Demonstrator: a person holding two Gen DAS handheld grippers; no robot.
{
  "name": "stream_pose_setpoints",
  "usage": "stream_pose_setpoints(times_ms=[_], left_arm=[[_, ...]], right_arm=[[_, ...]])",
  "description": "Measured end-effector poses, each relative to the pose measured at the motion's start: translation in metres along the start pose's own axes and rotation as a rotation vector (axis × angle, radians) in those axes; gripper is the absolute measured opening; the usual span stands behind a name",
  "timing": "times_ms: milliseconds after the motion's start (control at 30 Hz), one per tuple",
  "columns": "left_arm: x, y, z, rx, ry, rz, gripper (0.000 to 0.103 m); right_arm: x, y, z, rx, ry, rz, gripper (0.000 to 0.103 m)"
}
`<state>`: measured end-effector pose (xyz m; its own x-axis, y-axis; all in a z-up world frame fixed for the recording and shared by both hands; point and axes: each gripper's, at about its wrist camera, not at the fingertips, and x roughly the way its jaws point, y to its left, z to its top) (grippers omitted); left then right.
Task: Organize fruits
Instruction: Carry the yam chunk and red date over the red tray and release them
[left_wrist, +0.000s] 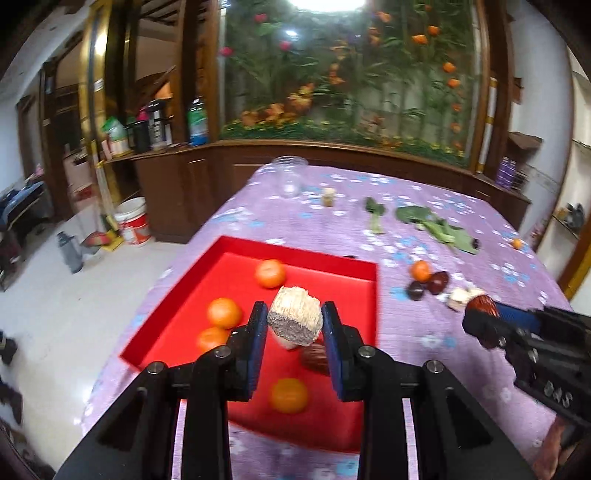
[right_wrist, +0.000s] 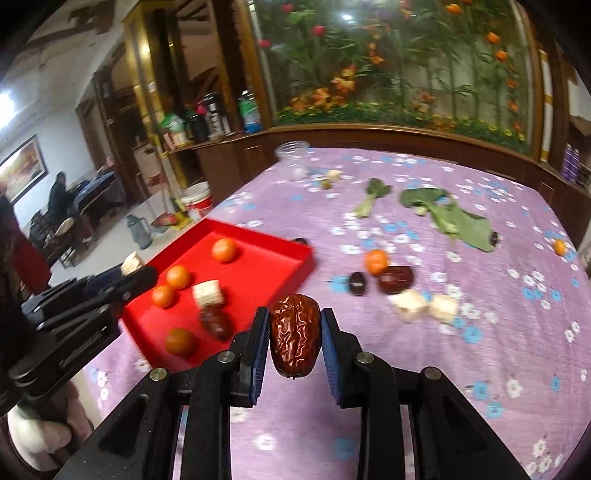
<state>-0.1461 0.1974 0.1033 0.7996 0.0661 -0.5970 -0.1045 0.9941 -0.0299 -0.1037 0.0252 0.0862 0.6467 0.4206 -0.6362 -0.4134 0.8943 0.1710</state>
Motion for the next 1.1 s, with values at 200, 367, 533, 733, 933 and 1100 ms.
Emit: stream_pose_setpoints(times_ms=[200,367,533,733,933,1100], left_arm=[[0.012,0.023,-0.003,-0.025,0.010,0.054,0.029],[0.027,0.034,-0.007,-0.031,0.029,0.082,0.029],[0.044,0.048,-0.008,-0.058,0.059,0.091,0.029],[0.059,0.063,-0.010,-0.081,0.079,0.103,0.029],[0.070,0.072,-0.009,-0.100,0.093,0.105,0.029],[0.076,0.077,-0.010,-0.110,0.100,0.102,0.029]], right_arm=[[0.023,0.029,0.001,-0.047,0.034,0.048,0.030],[0.046,0.049,0.002,-0.079,0.066,0.078,0.030],[0.067,0.063,0.006,-0.103,0.095,0.087,0.030],[0.087,0.067,0.014,-0.106,0.114,0.073,0.030],[0.107,0.067,0.023,-0.090,0.141,0.062,0.030],[0.120,0.069,0.025,-0.093,0.161,0.052,0.030]])
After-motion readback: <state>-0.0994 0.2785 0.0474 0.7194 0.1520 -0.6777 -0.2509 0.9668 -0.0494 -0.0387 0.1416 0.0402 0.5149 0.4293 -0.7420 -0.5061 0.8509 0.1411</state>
